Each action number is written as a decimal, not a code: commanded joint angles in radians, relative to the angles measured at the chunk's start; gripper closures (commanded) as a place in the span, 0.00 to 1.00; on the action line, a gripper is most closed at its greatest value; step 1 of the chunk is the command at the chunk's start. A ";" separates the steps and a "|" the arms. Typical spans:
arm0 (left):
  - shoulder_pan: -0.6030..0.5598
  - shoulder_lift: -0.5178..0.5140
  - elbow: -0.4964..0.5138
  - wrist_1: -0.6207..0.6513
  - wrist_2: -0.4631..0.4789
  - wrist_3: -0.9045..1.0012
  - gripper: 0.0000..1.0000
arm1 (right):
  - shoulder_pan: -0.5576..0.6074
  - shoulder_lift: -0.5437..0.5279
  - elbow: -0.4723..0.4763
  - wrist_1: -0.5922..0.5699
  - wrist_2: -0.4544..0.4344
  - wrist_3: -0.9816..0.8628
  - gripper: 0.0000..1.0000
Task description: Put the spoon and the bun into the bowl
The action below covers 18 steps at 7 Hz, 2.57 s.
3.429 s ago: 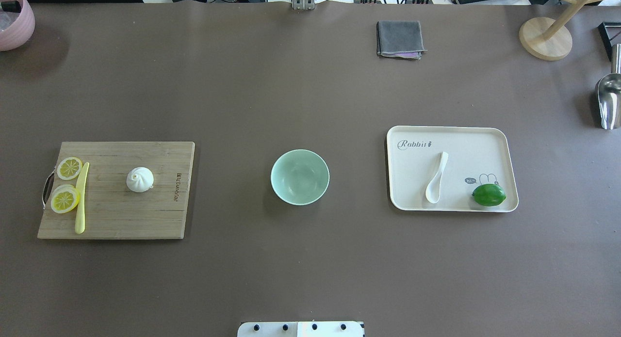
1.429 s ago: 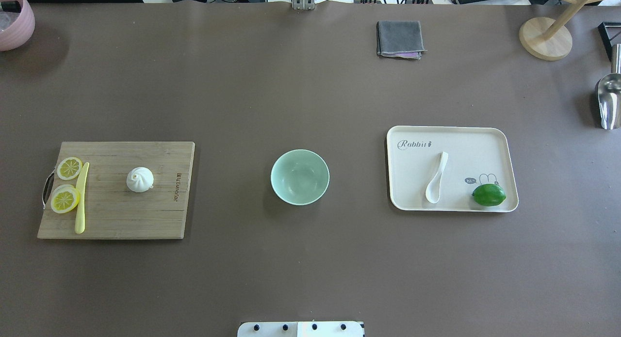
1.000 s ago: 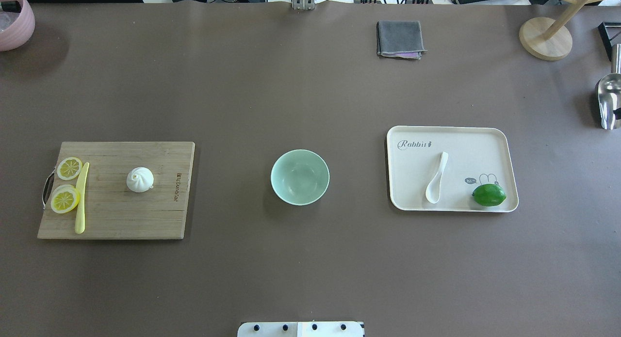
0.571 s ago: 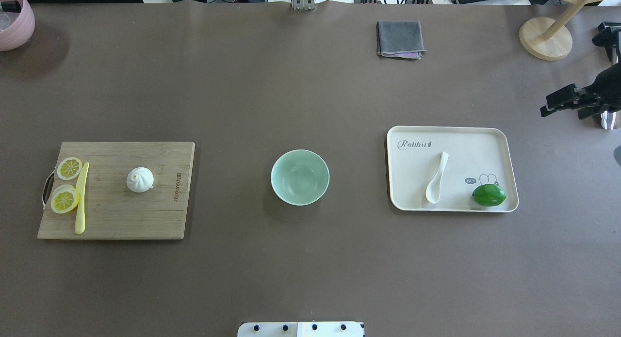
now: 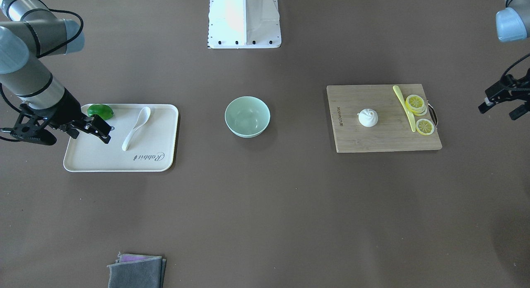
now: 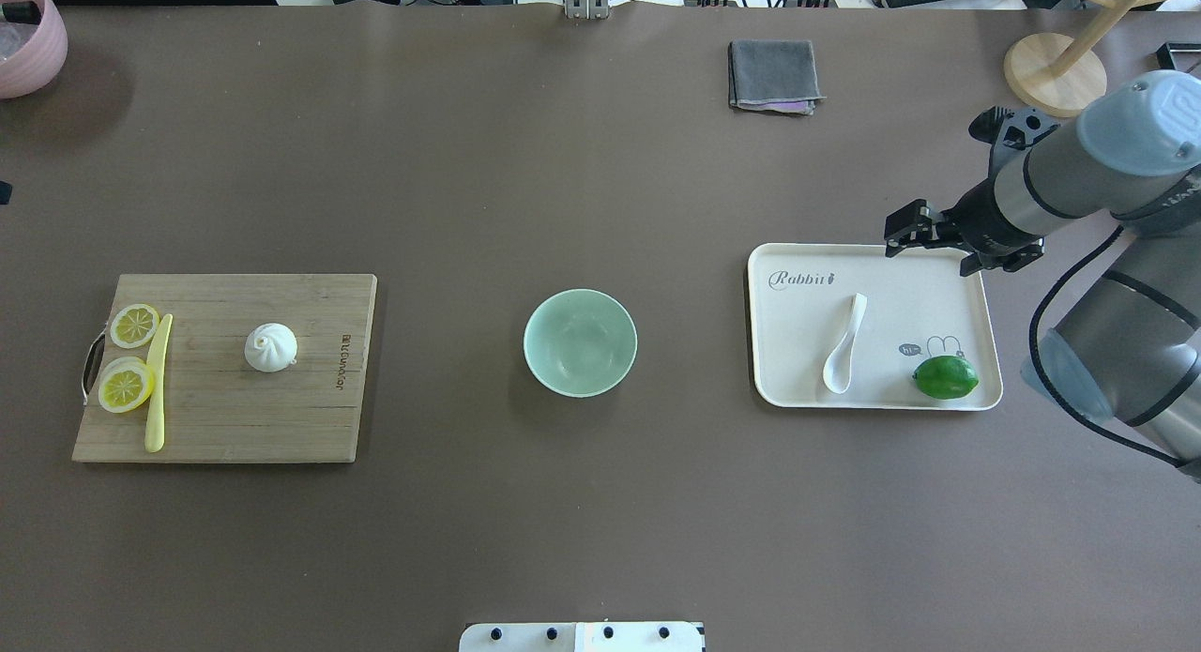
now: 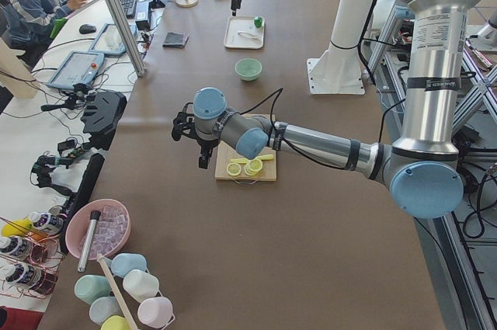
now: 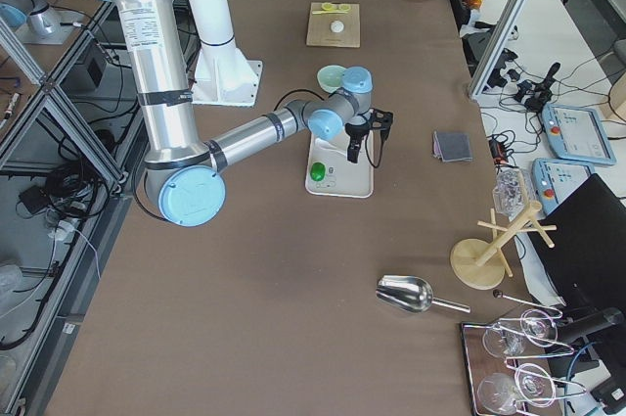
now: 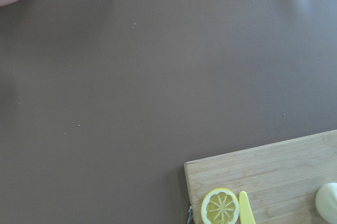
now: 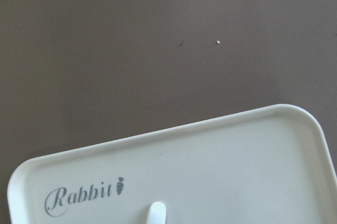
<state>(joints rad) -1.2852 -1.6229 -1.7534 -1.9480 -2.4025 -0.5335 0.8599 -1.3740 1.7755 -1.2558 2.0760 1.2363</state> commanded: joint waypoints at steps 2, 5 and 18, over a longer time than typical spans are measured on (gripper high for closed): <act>0.079 -0.038 -0.006 -0.002 0.056 -0.111 0.03 | -0.088 0.024 -0.024 -0.002 -0.031 0.129 0.14; 0.079 -0.038 -0.003 -0.002 0.056 -0.109 0.03 | -0.136 0.026 -0.050 -0.002 -0.031 0.135 0.25; 0.415 -0.130 -0.049 -0.002 0.313 -0.499 0.03 | -0.232 0.508 -0.273 -0.016 -0.126 0.526 1.00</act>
<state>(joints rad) -0.9379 -1.7415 -1.8004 -1.9509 -2.1515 -0.9930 0.6612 -0.9691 1.5729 -1.2722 2.0002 1.6790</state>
